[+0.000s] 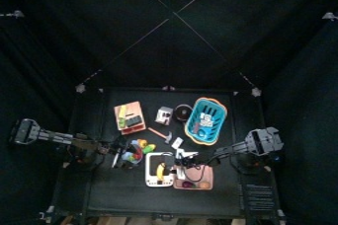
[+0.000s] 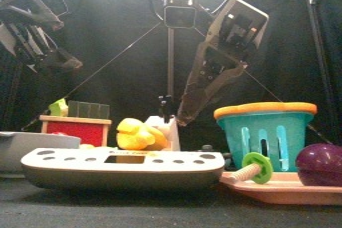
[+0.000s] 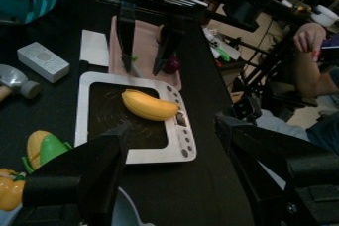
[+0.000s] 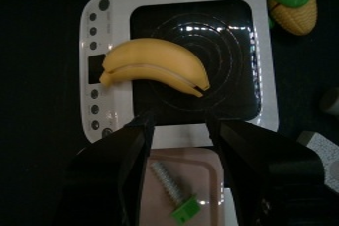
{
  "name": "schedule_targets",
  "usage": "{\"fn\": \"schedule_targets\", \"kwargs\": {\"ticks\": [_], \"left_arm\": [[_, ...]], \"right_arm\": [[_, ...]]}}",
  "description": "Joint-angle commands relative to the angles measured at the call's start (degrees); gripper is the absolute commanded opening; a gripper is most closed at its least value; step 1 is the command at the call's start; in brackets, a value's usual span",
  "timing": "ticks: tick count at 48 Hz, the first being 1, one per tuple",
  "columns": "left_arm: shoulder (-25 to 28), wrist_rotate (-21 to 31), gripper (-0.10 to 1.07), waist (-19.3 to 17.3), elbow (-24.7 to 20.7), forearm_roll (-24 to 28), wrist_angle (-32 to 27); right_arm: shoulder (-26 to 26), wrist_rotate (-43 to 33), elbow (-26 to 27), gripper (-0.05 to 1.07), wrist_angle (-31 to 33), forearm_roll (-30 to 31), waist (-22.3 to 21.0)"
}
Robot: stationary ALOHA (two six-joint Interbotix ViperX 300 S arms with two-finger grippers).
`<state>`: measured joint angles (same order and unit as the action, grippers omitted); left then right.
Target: Grab banana
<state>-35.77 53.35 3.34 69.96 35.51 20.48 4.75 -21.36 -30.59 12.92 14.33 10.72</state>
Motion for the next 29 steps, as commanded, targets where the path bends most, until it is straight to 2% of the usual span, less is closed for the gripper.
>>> {"fn": "schedule_targets", "kwargs": {"ticks": [1,8,14,22,29], "left_arm": [[0.1,-0.2,0.99,0.3,-2.1,-2.1,0.1],[1.3,-0.4,0.99,2.3,-5.4,-3.1,-3.2],[3.8,-0.5,0.99,5.2,-9.8,-2.2,-10.8],[8.6,-0.1,0.99,10.5,-16.7,-1.4,-27.2],[11.9,0.8,0.99,12.8,-23.3,-5.4,-44.6]], "right_arm": [[-3.9,0.1,-1.1,0.83,-3.0,1.3,-0.1],[-7.1,0.1,-5.0,0.83,-8.8,2.1,-0.1],[-10.0,0.1,-8.6,0.83,-13.6,1.9,-0.2],[-12.5,0.1,-12.5,0.82,-19.2,1.8,-0.7],[-14.2,0.1,-14.6,0.83,-20.3,1.0,-0.7]]}}
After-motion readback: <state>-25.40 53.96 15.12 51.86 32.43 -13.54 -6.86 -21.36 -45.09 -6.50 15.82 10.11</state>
